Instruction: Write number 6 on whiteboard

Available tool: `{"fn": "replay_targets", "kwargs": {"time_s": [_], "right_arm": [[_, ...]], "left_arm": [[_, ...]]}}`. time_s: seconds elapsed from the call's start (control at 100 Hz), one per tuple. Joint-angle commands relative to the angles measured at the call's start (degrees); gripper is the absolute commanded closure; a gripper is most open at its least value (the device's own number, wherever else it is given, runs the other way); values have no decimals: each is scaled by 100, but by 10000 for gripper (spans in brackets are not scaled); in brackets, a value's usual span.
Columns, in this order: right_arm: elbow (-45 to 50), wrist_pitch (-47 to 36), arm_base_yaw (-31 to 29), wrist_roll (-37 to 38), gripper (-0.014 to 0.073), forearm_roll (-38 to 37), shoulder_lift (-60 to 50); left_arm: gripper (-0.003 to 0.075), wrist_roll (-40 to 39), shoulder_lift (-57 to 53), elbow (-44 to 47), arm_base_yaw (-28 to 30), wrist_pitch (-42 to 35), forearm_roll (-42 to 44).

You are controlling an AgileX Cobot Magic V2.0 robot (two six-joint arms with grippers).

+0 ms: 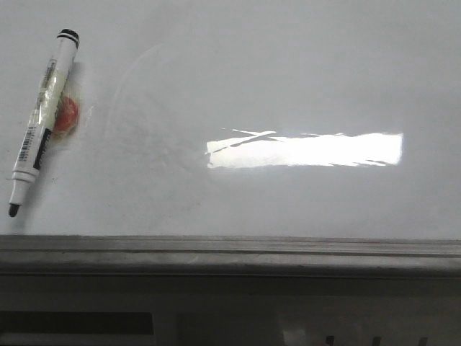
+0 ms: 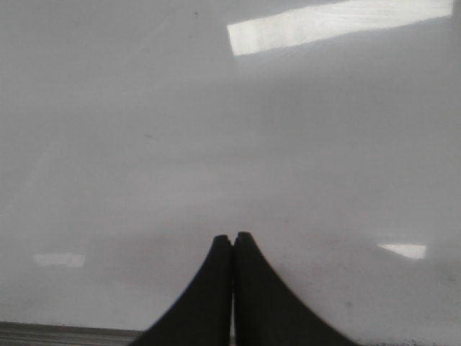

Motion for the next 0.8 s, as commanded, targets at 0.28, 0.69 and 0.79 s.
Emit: {"fn": "replay_targets", "kwargs": {"time_s": [0.28,0.69,0.79], "right_arm": [[-185,-457,-7,-67,657,31,100],[-185,-461,-7,-67,657,31,100],[-185,-461,-7,-67,657,31,100]], "left_arm": [[192,1353,112,-73,-114,-973,-1201],[226,2915,1220,-73,-1216,-1282,-2723],[226,2915,1483,-73,-1459,-1453,-2875]]}}
